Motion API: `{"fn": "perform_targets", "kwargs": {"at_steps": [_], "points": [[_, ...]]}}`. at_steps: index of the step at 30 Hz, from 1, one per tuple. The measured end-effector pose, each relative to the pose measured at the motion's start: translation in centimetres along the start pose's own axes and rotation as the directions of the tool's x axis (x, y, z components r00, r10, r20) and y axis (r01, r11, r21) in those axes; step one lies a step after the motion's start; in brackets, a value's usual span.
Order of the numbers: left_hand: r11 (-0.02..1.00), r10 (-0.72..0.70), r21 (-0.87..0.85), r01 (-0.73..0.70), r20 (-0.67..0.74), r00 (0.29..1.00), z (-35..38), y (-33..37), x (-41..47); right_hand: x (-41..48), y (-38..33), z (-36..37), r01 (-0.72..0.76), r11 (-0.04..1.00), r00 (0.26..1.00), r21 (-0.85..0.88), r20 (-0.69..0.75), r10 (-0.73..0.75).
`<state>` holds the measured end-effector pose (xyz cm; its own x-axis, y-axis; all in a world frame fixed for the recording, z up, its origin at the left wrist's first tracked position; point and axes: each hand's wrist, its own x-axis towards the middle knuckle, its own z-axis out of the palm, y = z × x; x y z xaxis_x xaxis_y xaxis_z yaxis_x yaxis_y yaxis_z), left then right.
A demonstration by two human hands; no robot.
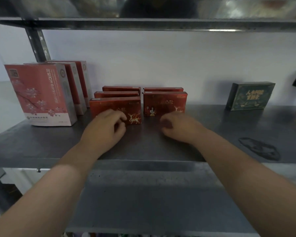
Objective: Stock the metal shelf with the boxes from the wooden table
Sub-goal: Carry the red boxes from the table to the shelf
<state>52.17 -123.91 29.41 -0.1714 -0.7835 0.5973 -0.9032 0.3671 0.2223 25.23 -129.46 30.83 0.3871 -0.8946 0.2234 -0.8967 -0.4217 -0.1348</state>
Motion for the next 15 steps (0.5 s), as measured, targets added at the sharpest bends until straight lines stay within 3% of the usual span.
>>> {"fn": "perform_targets", "kwargs": {"at_steps": [2, 6, 10, 12, 15], "points": [[0.999, -0.032, 0.000, 0.033, 0.245, 0.969, 0.4, 1.5, -1.1, -3.3, -0.1, 0.1, -0.010, 0.999, 0.990, 0.035, 0.139, 0.005], [0.998, -0.007, 0.062, -0.029, 0.509, 0.861, 1.2, 5.5, -3.1, -10.3, -0.1, -0.1, -0.037, 0.999, 0.993, 0.008, 0.114, 0.035], [0.967, 0.112, 0.131, -0.217, 0.545, 0.831, 2.6, 10.0, -5.9, -17.8, -0.4, 1.5, -0.047, 0.990, 0.999, -0.131, 0.006, 0.048], [0.954, 0.237, 0.035, -0.297, 0.516, 0.823, 3.2, 12.1, -8.4, -22.3, -0.3, 2.8, -0.068, 0.986, 0.995, -0.153, -0.083, 0.055], [0.906, 0.417, -0.118, -0.407, 0.424, 0.804, 4.3, 14.9, -12.4, -29.2, 0.0, 5.3, -0.148, 0.980, 0.986, -0.133, -0.098, 0.136]]}}
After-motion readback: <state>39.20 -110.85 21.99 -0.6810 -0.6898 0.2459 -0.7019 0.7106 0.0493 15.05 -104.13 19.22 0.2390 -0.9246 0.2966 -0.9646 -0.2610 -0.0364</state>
